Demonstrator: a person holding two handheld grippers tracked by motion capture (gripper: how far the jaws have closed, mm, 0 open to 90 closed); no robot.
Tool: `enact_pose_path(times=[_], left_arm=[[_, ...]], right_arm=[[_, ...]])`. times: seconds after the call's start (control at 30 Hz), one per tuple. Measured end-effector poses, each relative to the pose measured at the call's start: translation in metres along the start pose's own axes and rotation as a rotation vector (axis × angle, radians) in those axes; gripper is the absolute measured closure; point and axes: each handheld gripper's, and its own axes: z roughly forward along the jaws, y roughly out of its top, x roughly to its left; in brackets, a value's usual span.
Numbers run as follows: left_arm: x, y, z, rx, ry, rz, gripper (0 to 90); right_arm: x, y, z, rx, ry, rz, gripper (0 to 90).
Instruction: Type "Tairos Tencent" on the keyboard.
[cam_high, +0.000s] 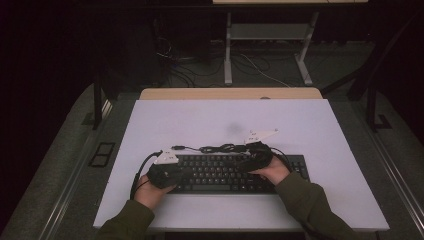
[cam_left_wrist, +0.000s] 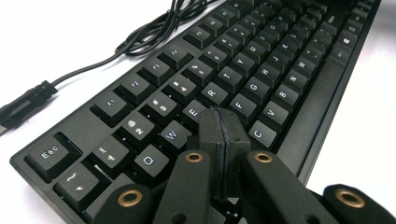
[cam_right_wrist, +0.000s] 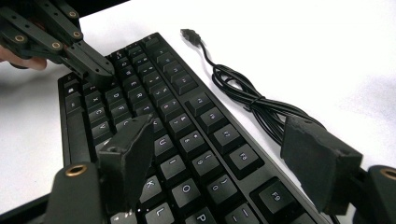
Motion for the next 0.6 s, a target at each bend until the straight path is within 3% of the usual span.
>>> enact_pose_path(times=[0.1, 0.6], left_arm=[[0.0005, 0.0003, 0.0002, 0.017, 0.002, 0.019, 88.8], [0.0001, 0.0011, -0.0027, 0.002, -0.003, 0.003, 87.3]], right_arm=[[0.0001, -0.0001, 0.0, 0.0, -0.002, -0.001, 25.4], [0.0018, -0.0001, -0.0041, -0.04, 0.023, -0.011, 25.3]])
